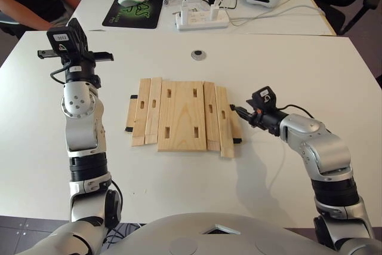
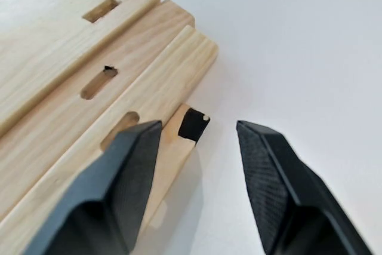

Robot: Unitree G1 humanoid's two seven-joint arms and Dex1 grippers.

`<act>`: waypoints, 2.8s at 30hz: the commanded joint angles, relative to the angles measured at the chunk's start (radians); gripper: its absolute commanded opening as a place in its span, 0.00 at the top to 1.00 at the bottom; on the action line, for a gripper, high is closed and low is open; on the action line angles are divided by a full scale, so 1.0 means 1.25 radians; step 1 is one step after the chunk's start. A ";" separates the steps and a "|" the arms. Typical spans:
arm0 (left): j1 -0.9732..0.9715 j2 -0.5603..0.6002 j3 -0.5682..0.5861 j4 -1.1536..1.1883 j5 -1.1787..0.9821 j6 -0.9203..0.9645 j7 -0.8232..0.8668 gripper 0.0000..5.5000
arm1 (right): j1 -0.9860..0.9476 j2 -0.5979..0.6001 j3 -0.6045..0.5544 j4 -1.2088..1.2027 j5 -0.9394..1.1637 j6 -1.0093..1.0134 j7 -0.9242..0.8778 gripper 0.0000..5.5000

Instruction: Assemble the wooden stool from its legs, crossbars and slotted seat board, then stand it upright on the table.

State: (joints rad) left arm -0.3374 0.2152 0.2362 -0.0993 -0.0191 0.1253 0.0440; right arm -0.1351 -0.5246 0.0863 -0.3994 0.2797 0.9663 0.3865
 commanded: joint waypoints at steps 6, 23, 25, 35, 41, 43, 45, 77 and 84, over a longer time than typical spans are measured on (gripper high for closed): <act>-0.014 0.010 -0.003 -0.001 -0.003 0.014 -0.012 1.00 | 0.017 -0.025 0.028 -0.027 -0.031 -0.009 0.011 0.58; -0.024 0.016 -0.004 -0.002 -0.003 0.024 -0.022 1.00 | 0.044 -0.042 0.085 -0.026 -0.085 -0.042 0.031 0.58; -0.025 0.016 -0.003 -0.002 -0.003 0.026 -0.023 1.00 | 0.048 -0.043 0.088 -0.027 -0.085 -0.039 0.034 0.58; -0.028 0.020 -0.004 -0.003 -0.002 0.032 -0.028 1.00 | 0.047 -0.112 0.174 -0.030 -0.165 -0.057 0.050 0.58; -0.028 0.019 -0.005 -0.004 -0.003 0.033 -0.028 1.00 | 0.046 -0.124 0.157 0.018 -0.185 -0.071 0.049 0.58; -0.025 0.018 -0.006 -0.004 -0.003 0.032 -0.028 1.00 | 0.043 -0.115 0.139 0.037 -0.178 -0.072 0.052 0.58; -0.024 0.015 -0.008 -0.003 -0.003 0.031 -0.027 1.00 | 0.034 -0.099 0.118 0.051 -0.170 -0.075 0.049 0.58; -0.042 0.016 -0.011 0.024 -0.007 0.014 -0.023 1.00 | 0.003 -0.026 0.046 0.094 -0.114 -0.038 0.058 0.58; -0.037 0.015 -0.010 0.020 -0.010 0.015 -0.021 1.00 | -0.002 -0.021 0.038 0.085 -0.102 -0.026 0.060 0.58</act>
State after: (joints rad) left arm -0.3776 0.2318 0.2259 -0.0738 -0.0290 0.1454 0.0176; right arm -0.1408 -0.5529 0.1351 -0.2828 0.1447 0.9147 0.4514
